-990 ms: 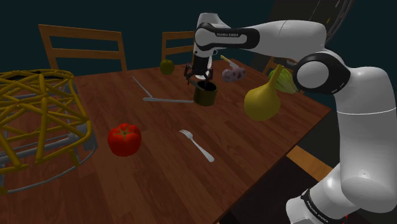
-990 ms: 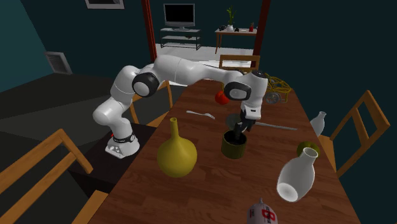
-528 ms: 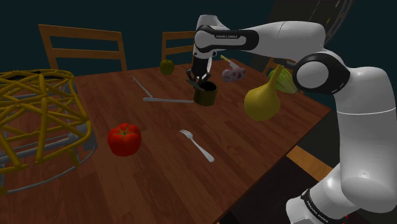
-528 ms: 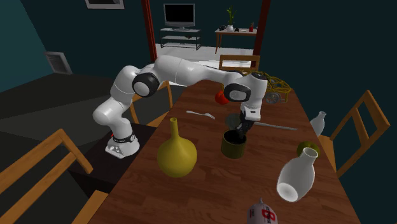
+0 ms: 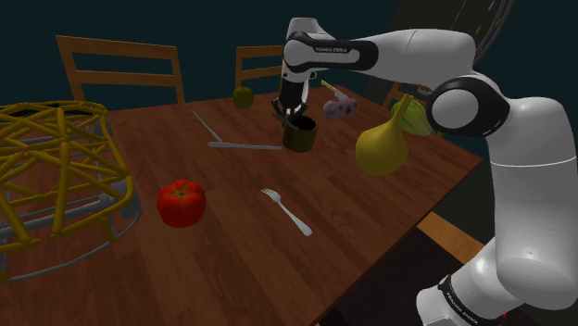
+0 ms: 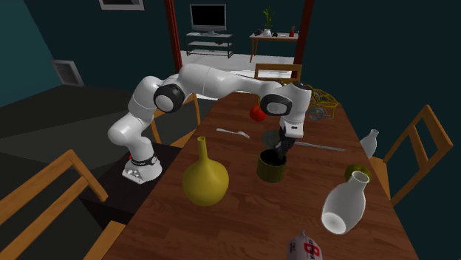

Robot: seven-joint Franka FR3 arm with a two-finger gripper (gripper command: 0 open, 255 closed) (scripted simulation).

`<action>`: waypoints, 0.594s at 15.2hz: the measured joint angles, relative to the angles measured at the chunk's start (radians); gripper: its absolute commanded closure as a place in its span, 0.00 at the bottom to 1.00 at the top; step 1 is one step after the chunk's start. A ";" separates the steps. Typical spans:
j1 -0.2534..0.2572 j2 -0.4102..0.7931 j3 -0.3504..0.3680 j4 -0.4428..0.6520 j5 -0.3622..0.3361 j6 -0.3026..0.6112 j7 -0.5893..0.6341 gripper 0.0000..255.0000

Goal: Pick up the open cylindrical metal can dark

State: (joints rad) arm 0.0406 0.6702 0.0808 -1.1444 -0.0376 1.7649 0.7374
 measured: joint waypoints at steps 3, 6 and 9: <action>0.001 -0.009 0.001 0.023 0.000 -0.032 0.000 1.00; 0.003 -0.003 0.001 0.072 0.000 -0.075 0.001 1.00; 0.004 0.005 0.000 0.130 0.000 -0.125 -0.001 1.00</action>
State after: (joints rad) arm 0.0444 0.6749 0.0812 -1.0145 -0.0373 1.6399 0.7367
